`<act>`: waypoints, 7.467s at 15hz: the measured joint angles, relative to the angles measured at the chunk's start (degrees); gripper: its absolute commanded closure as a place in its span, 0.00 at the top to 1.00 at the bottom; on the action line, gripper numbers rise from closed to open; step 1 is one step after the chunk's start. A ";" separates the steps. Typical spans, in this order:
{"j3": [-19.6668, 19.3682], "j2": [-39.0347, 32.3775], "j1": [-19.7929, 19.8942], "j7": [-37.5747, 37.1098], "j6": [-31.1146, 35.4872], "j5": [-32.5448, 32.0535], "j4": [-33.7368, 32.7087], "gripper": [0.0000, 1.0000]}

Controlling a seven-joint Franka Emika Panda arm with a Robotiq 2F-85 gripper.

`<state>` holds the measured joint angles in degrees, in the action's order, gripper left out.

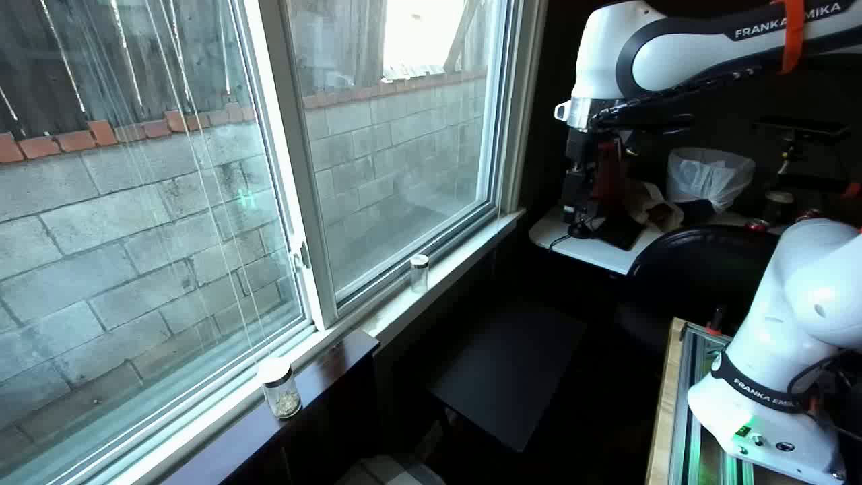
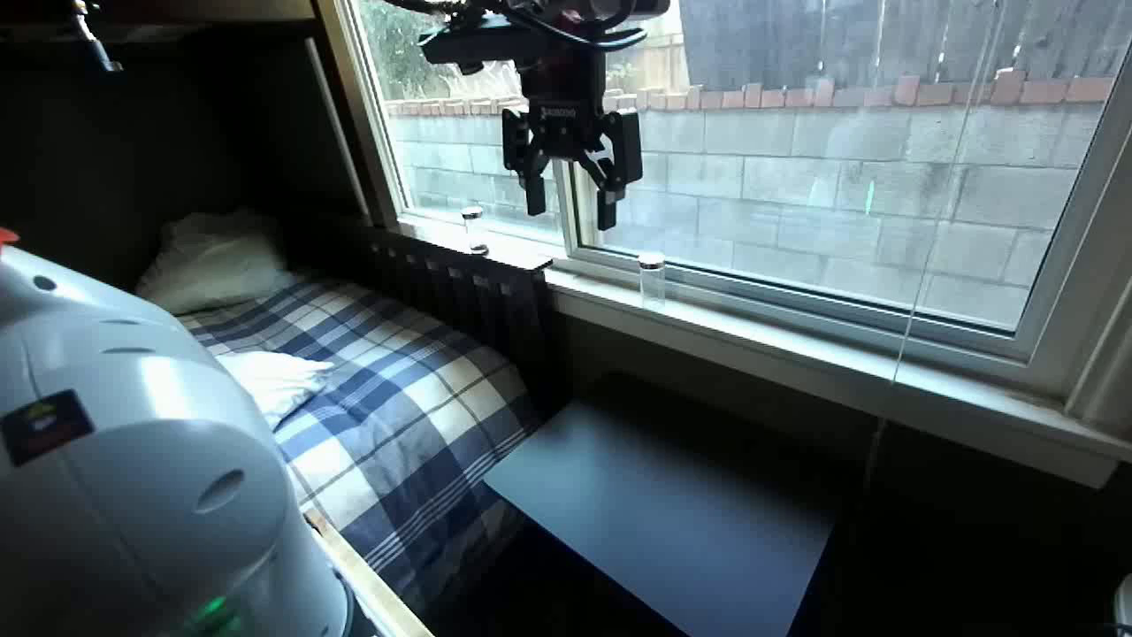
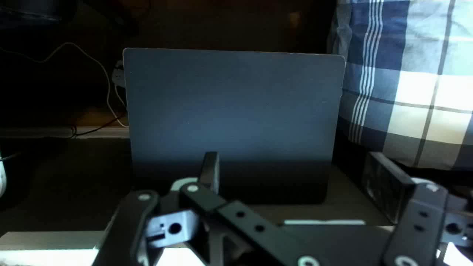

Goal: Pick up the clear container on the window sill and put it on top of the other clear container on the left

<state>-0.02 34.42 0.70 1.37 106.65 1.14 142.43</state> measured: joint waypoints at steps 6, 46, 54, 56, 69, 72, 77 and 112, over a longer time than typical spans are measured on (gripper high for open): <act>0.00 0.00 0.00 0.00 0.00 0.00 0.00 1.00; 6.68 -36.80 -5.51 1.07 27.39 -4.71 -20.15 1.00; 4.94 -47.09 -5.54 -3.63 31.25 -4.73 -27.69 1.00; 4.48 -49.00 -5.69 -5.70 31.77 -4.73 -28.95 1.00; 0.35 -57.20 -9.56 -20.03 33.80 -7.57 -34.48 0.66; -0.50 -57.84 -10.52 -21.96 33.83 -8.56 -35.12 0.76; -1.41 -58.64 -11.64 -24.00 33.84 -9.88 -36.04 0.35; 20.17 -29.24 -21.24 13.03 8.19 -14.34 -36.56 0.50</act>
<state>20.15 5.18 -20.54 14.40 114.85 -13.20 105.87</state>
